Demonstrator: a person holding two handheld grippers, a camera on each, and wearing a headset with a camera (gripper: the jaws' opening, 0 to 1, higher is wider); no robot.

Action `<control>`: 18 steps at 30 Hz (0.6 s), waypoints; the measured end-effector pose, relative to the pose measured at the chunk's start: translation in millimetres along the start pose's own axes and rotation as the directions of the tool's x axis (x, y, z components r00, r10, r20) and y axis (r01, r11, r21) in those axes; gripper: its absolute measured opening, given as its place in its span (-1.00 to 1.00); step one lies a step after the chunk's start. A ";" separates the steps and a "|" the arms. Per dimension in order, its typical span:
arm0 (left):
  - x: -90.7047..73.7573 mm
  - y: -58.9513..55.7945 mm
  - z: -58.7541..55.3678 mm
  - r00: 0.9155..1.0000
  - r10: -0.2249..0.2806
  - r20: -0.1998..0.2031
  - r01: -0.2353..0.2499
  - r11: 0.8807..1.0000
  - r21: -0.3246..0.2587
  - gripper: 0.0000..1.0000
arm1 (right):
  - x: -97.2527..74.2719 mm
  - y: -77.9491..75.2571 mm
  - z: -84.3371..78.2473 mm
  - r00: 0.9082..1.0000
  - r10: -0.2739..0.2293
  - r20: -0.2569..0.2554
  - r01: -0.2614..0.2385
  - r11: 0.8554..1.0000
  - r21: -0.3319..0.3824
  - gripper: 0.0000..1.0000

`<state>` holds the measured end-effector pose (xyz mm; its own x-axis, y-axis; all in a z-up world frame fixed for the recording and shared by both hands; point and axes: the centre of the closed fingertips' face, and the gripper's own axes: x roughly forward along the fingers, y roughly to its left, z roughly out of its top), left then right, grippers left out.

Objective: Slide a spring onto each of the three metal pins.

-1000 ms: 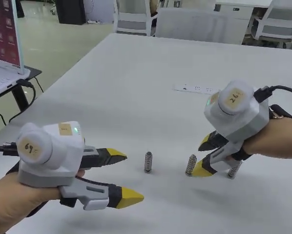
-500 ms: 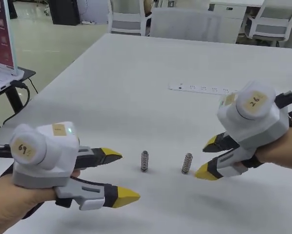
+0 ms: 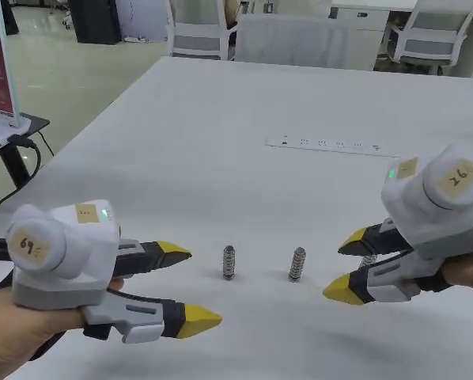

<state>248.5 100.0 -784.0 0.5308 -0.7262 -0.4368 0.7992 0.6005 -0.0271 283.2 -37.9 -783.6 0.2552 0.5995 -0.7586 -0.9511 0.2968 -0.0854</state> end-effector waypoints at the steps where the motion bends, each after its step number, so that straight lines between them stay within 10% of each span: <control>1: 0.0 0.1 0.3 1.000 0.000 0.000 0.000 1.000 0.001 0.07 | -1.9 0.3 -1.2 1.000 -0.004 0.010 0.004 1.000 0.009 -0.25; 18: -2.6 2.7 1.6 1.000 0.014 0.007 -0.014 1.000 -0.007 0.09 | -20.2 5.8 -28.8 0.996 -0.054 0.072 0.044 0.990 0.135 -0.23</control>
<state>249.7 102.9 -781.5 0.5440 -0.7201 -0.4308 0.7897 0.6129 -0.0273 267.5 -69.6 -787.4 0.3184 0.6345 -0.7043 -0.9067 0.4207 -0.0309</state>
